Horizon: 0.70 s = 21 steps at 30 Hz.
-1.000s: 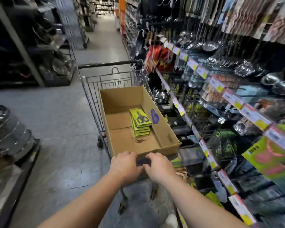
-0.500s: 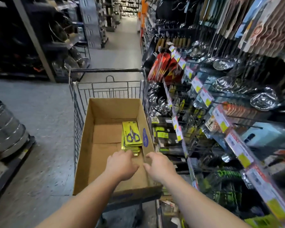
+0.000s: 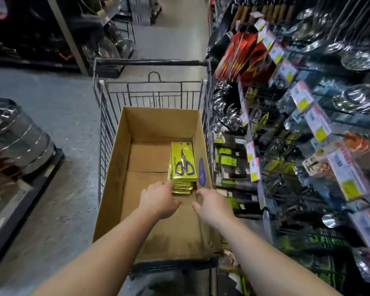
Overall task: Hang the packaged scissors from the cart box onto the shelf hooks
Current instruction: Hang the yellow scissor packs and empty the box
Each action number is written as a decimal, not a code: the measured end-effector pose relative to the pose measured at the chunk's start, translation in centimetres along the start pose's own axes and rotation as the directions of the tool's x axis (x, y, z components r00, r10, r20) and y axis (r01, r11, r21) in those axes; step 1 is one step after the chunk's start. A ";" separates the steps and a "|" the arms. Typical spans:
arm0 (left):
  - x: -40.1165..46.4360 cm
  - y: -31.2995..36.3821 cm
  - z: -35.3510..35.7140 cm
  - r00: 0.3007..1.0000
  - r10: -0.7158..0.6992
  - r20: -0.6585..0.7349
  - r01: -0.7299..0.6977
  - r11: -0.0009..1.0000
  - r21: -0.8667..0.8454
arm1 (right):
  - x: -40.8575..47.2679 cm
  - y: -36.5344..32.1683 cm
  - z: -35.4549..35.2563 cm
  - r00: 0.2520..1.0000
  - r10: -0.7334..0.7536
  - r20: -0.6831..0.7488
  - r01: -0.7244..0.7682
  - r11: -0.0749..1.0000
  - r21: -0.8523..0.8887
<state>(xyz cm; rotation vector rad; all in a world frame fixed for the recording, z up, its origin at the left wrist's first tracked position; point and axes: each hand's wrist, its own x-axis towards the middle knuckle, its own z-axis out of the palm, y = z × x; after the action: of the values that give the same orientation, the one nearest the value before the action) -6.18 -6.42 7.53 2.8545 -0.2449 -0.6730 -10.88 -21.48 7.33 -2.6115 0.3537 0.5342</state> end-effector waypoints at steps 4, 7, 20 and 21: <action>3.9 -0.8 -0.4 0.999 0.021 0.048 -0.020 1.000 -0.017 | 3.3 -0.6 0.3 0.999 0.046 0.028 -0.045 0.999 -0.013; 7.2 -2.1 -0.8 0.997 0.021 0.075 -0.020 1.000 -0.018 | 6.0 -1.5 0.5 0.995 0.083 0.063 -0.083 0.997 0.008; 21.6 -5.0 3.4 0.978 -0.019 0.209 0.034 0.997 -0.067 | 17.0 -2.1 5.4 0.939 0.287 0.190 -0.314 0.940 0.133; 22.5 -5.1 4.0 0.976 -0.032 0.215 0.052 0.995 -0.087 | 17.5 -1.9 5.9 0.936 0.289 0.202 -0.320 0.937 0.142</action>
<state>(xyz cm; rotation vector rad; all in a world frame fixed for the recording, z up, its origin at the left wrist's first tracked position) 12.40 -6.77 -6.68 2.7069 -0.1802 -0.9750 3.52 -19.79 -4.22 -2.3307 0.7214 0.7982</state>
